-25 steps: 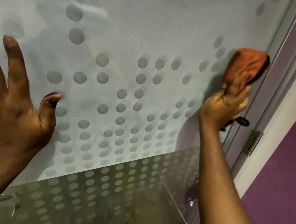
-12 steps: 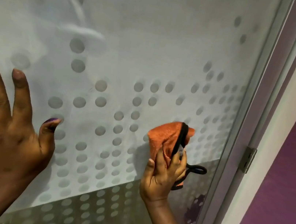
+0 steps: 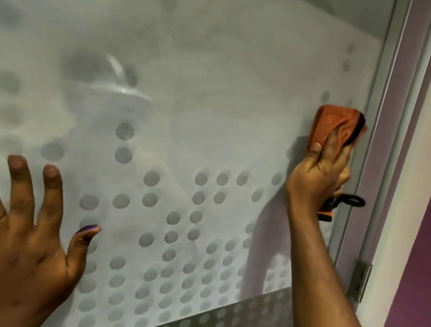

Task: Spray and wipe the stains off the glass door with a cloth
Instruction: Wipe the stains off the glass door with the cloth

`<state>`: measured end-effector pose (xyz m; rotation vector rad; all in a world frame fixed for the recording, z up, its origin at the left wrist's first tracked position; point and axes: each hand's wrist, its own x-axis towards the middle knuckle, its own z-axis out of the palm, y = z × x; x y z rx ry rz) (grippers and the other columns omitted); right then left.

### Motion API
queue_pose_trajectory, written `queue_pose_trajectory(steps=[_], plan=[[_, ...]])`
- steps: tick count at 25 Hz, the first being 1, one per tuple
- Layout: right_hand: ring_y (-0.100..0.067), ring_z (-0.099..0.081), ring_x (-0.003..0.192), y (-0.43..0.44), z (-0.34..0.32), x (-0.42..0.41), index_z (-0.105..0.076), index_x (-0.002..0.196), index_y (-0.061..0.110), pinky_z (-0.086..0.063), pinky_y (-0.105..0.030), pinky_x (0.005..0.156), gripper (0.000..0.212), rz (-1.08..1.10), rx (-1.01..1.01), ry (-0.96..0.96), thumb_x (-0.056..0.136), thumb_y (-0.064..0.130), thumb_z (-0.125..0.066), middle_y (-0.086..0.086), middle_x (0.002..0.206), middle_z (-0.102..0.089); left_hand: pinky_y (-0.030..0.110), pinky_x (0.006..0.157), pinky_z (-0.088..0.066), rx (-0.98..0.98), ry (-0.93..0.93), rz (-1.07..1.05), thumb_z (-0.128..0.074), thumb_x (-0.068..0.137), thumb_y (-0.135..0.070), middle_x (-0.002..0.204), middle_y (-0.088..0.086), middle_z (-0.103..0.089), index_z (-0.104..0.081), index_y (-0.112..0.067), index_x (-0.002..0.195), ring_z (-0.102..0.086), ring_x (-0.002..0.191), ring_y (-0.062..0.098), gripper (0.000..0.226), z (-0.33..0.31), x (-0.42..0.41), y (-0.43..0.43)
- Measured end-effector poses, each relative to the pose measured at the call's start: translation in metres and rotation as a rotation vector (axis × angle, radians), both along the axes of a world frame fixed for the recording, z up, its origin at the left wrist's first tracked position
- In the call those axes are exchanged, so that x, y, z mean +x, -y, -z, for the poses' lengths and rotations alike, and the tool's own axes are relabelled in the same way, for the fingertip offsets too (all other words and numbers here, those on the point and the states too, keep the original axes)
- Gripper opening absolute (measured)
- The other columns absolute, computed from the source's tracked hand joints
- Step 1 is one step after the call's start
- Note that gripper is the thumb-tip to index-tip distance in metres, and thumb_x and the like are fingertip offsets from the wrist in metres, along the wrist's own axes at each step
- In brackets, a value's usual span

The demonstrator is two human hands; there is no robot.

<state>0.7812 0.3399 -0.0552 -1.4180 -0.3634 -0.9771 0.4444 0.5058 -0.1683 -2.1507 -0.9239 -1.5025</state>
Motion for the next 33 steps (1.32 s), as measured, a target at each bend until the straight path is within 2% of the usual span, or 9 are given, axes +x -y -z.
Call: queue_pose_trajectory(steps=[3,7,9,13,19,22,25,28,33], plan=[[-0.033,-0.035,0.132,-0.017,-0.013,-0.037,-0.042,0.141,0.034,-0.027,-0.049,0.105,0.044,0.009,-0.118,0.209,0.097,0.027,-0.042,-0.006,0.154,-0.033,0.071,0.113,-0.019,0.038,0.041,-0.119,-0.025,0.091,-0.065,0.165,0.014,0.008,-0.004,-0.015,0.157,-0.008,0.146,0.054,0.085,-0.007,0.003,0.017],[-0.034,-0.035,0.133,-0.038,-0.006,-0.107,-0.046,0.138,0.037,-0.026,-0.053,0.104,0.048,-0.034,-0.239,0.366,0.091,0.027,-0.049,-0.004,0.153,-0.035,0.056,0.121,0.002,0.102,0.029,-0.238,-0.025,0.096,-0.059,0.162,0.024,-0.008,-0.009,-0.01,0.156,-0.008,0.145,0.053,0.08,-0.011,0.005,0.033],[-0.036,-0.036,0.132,-0.048,0.013,-0.137,-0.05,0.135,0.037,-0.025,-0.054,0.102,0.05,-0.052,-0.298,0.482,0.087,0.022,-0.054,-0.005,0.152,-0.038,0.051,0.121,0.007,0.117,0.03,-0.274,-0.027,0.097,-0.058,0.161,0.025,-0.01,-0.01,-0.009,0.156,-0.007,0.145,0.052,0.079,-0.011,0.003,0.034],[-0.04,-0.032,0.135,-0.064,0.068,-0.18,-0.055,0.128,0.036,-0.023,-0.055,0.101,0.043,-0.088,-0.397,0.728,0.09,0.016,-0.054,-0.003,0.153,-0.036,0.049,0.122,0.005,0.154,0.007,-0.257,-0.029,0.097,-0.057,0.161,0.025,-0.014,-0.008,-0.011,0.156,-0.007,0.146,0.048,0.077,-0.012,0.003,0.032],[-0.041,-0.036,0.134,-0.046,0.147,-0.153,-0.063,0.101,0.029,-0.029,-0.058,0.101,0.029,-0.07,-0.526,0.848,0.085,0.01,-0.047,-0.003,0.149,-0.039,0.049,0.123,0.005,0.174,-0.074,-0.314,-0.023,0.094,-0.064,0.164,0.015,0.001,-0.005,-0.01,0.156,0.012,0.152,0.033,0.084,-0.009,0.0,0.029],[-0.044,-0.044,0.124,-0.027,0.134,-0.107,-0.07,0.092,0.021,-0.035,-0.058,0.095,0.028,-0.003,-0.429,0.725,0.087,0.006,-0.048,-0.011,0.141,-0.049,0.05,0.123,0.005,0.183,-0.101,-0.341,-0.025,0.087,-0.078,0.164,0.017,-0.002,-0.006,-0.007,0.156,0.007,0.152,0.037,0.1,-0.01,0.0,0.029],[-0.044,-0.044,0.124,-0.018,0.093,-0.074,-0.067,0.118,0.021,-0.035,-0.054,0.096,0.047,0.068,-0.306,0.528,0.079,-0.002,-0.054,-0.016,0.14,-0.05,0.051,0.122,0.003,0.184,-0.115,-0.377,-0.03,0.082,-0.083,0.163,0.02,-0.007,-0.007,-0.007,0.156,-0.005,0.149,0.043,0.109,-0.011,0.001,0.031],[-0.042,-0.042,0.128,-0.017,0.045,-0.06,-0.061,0.128,0.022,-0.032,-0.051,0.099,0.054,0.048,-0.175,0.325,0.078,0.001,-0.054,-0.014,0.144,-0.047,0.051,0.122,0.003,0.202,-0.094,-0.362,-0.028,0.083,-0.081,0.163,0.02,-0.005,-0.009,-0.006,0.156,-0.005,0.148,0.044,0.106,-0.01,0.001,0.029],[-0.039,-0.043,0.128,-0.001,-0.001,-0.007,-0.059,0.131,0.021,-0.032,-0.039,0.102,0.055,0.09,-0.164,0.286,0.081,0.004,-0.044,-0.013,0.146,-0.044,0.049,0.122,0.006,0.214,-0.064,-0.308,-0.025,0.086,-0.079,0.163,0.021,-0.005,-0.006,-0.008,0.156,-0.006,0.147,0.047,0.101,-0.009,0.001,0.027]])
